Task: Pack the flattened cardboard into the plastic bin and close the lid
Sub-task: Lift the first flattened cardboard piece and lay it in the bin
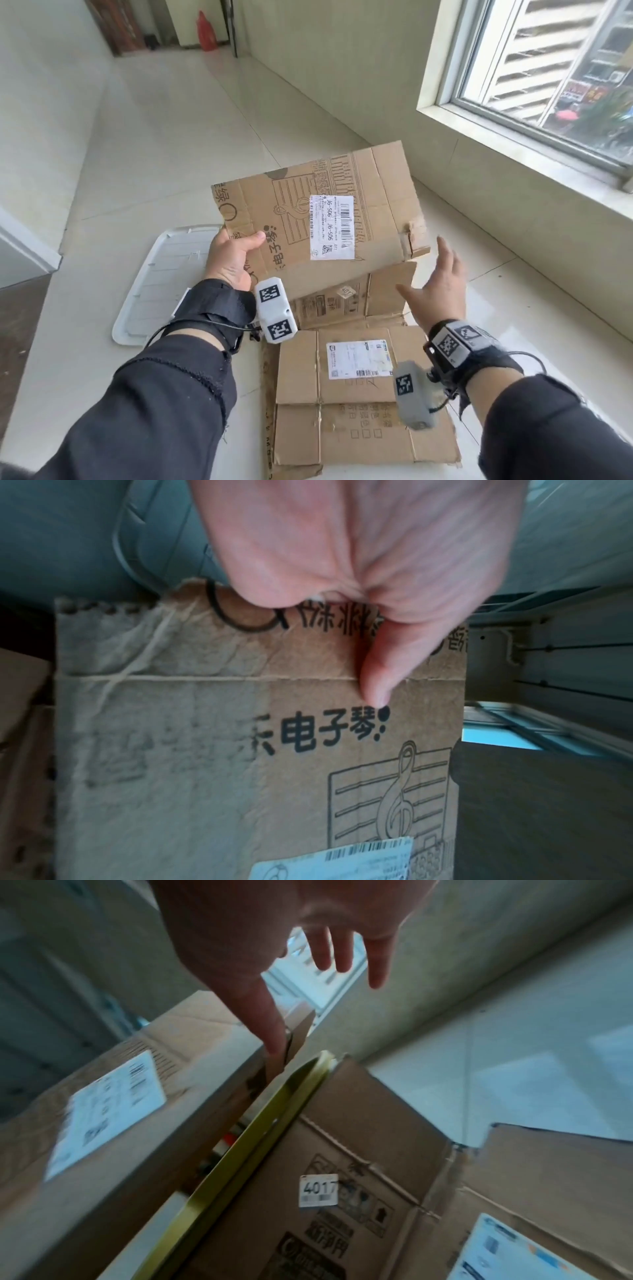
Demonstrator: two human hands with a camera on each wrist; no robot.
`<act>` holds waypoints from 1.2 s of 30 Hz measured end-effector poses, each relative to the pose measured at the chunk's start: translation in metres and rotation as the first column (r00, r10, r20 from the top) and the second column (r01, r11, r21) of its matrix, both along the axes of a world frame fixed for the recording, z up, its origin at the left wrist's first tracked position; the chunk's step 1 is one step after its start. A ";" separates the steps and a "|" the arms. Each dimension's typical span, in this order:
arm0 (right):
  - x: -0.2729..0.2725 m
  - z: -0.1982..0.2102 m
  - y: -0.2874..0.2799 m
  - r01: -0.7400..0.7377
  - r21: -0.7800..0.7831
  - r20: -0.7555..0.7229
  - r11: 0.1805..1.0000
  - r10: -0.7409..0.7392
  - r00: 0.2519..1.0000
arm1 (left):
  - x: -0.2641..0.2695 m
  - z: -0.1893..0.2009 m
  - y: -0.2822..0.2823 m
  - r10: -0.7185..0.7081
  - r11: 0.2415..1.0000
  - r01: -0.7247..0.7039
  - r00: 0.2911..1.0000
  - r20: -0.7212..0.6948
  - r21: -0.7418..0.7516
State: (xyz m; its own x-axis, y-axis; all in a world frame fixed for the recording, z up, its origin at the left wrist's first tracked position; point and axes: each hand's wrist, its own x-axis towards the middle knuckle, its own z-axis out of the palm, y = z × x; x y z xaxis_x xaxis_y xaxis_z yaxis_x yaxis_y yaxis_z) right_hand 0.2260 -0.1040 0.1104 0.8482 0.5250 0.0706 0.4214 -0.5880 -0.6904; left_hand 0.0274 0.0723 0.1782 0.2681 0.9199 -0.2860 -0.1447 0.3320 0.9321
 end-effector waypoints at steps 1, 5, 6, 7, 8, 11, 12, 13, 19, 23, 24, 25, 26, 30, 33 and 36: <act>-0.005 0.006 0.008 -0.054 -0.037 0.067 0.998 0.057 0.996 | 0.001 0.004 0.006 0.001 1.000 -0.001 1.000 0.007 -0.002; -0.018 0.030 0.039 -0.187 -0.218 0.312 0.958 0.250 0.917 | 0.000 0.017 0.022 -0.020 1.000 0.020 1.000 0.002 0.000; -0.020 0.034 0.046 -0.207 -0.244 0.345 0.947 0.284 0.895 | 0.000 0.018 0.025 -0.042 0.999 0.042 0.999 -0.008 0.002; -0.021 0.037 0.051 -0.223 -0.262 0.380 0.939 0.312 0.871 | -0.001 0.019 0.028 -0.058 0.998 0.058 0.998 -0.021 -0.005; -0.022 0.040 0.058 -0.237 -0.271 0.419 0.933 0.336 0.843 | -0.002 0.020 0.031 -0.068 0.998 0.067 0.998 -0.021 -0.018; -0.020 0.040 0.073 -0.264 -0.295 0.484 0.918 0.382 0.787 | -0.004 0.019 0.041 -0.086 0.995 0.085 0.996 -0.018 -0.057; -0.019 0.038 0.077 -0.276 -0.304 0.496 0.912 0.399 0.772 | -0.004 0.018 0.045 -0.097 0.993 0.095 0.995 -0.029 -0.068; -0.018 0.036 0.081 -0.283 -0.311 0.511 0.908 0.410 0.755 | -0.003 0.019 0.047 -0.119 0.991 0.116 0.992 -0.039 -0.071; -0.015 0.031 0.111 -0.239 -0.372 0.451 0.897 0.400 0.798 | 0.001 -0.010 0.074 0.035 0.999 -0.036 0.988 -0.154 -0.001; -0.016 0.021 0.133 -0.230 -0.479 0.327 0.847 0.416 0.849 | -0.004 -0.041 0.087 0.039 0.993 0.023 0.862 -0.506 0.116; -0.017 0.016 0.138 -0.238 -0.501 0.308 0.832 0.428 0.850 | -0.004 -0.048 0.090 0.008 0.992 0.063 0.832 -0.555 0.109; -0.018 0.011 0.142 -0.244 -0.527 0.292 0.814 0.444 0.847 | -0.005 -0.053 0.090 -0.023 0.990 0.100 0.807 -0.590 0.098; -0.019 0.006 0.147 -0.249 -0.557 0.276 0.792 0.460 0.844 | -0.005 -0.060 0.092 -0.055 0.988 0.133 0.787 -0.614 0.082; -0.016 -0.014 0.169 -0.247 -0.639 0.197 0.729 0.465 0.863 | 0.000 -0.081 0.097 -0.099 0.989 0.145 0.752 -0.652 0.016; -0.011 -0.028 0.181 -0.242 -0.659 0.177 0.712 0.460 0.870 | 0.004 -0.092 0.099 -0.048 0.996 0.086 0.738 -0.673 0.023; -0.005 -0.035 0.192 -0.251 -0.694 0.134 0.675 0.464 0.876 | 0.004 -0.099 0.100 -0.015 0.998 0.056 0.730 -0.683 0.038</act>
State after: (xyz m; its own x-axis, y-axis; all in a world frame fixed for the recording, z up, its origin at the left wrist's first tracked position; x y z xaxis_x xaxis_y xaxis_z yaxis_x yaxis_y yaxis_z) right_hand 0.2208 0.0881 0.0751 0.5818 0.7883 -0.2002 0.8014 -0.5977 -0.0243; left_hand 0.0319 0.1724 0.0792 0.0524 0.9328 -0.3565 0.5478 0.2717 0.7913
